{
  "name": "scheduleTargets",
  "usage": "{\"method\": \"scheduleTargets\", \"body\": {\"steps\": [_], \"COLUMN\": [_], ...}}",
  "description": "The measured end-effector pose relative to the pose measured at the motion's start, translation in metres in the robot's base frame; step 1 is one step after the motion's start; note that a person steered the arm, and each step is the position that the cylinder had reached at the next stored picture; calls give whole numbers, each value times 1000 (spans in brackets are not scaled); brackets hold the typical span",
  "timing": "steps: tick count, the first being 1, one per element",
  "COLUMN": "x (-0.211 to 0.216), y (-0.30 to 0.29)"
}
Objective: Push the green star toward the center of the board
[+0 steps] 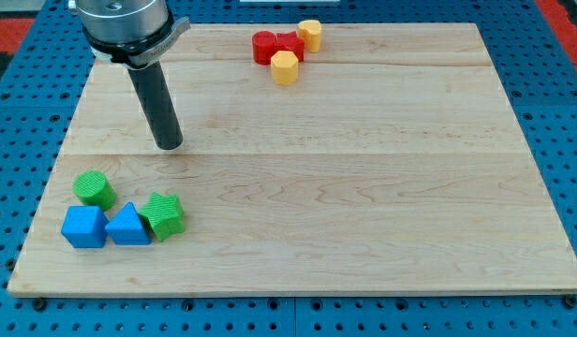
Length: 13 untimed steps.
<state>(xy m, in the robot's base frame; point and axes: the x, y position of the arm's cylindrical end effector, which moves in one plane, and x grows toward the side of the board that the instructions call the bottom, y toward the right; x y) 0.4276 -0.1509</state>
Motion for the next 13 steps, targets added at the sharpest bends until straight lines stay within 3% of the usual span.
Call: {"method": "scheduleTargets", "body": {"steps": [4,5,6,7,8,9,10,12,13], "x": [1,44,120,183,191,185,174,116,116], "y": [17,82,108,85,52,-73,-151,-130,-54]}}
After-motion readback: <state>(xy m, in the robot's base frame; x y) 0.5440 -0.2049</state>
